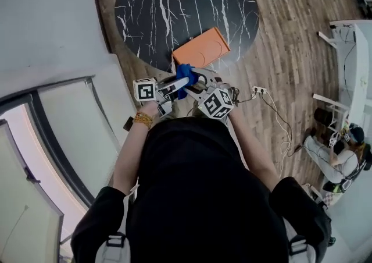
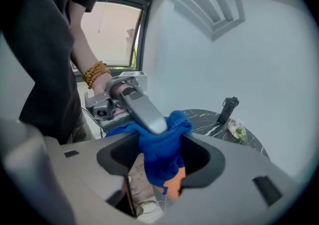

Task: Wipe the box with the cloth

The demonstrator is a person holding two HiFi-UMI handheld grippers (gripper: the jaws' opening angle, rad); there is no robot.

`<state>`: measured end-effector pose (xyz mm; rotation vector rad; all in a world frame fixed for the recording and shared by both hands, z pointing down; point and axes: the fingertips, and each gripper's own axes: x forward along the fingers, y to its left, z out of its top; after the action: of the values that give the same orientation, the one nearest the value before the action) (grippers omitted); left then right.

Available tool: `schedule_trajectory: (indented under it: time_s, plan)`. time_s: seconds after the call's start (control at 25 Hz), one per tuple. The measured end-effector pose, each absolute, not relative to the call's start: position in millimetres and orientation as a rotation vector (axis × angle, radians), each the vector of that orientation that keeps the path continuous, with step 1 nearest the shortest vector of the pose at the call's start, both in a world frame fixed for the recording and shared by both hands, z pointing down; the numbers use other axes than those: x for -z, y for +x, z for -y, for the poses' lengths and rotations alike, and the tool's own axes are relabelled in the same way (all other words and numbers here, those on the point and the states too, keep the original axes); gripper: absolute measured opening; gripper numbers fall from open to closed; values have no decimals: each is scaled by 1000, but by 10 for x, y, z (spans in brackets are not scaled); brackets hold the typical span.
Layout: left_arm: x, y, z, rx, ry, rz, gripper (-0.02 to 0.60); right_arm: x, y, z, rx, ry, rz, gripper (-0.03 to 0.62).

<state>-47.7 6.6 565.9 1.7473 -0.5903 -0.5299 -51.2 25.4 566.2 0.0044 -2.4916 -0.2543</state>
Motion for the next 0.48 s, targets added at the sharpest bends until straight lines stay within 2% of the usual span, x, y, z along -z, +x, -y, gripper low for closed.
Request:
schedule_trajectory:
  time_s: [0.16, 0.32, 0.48]
  plan:
    - [-5643, -616, 46, 585, 1702, 737, 113, -5710, -666, -147, 278, -172, 2489, 212]
    - [-5665, -593, 206, 635, 1660, 846, 182, -5758, -576, 45, 252, -469, 2437, 132]
    - [-6026, -771, 252, 546, 1535, 1135, 198, -5913, -440, 823, 409, -608, 2316, 124]
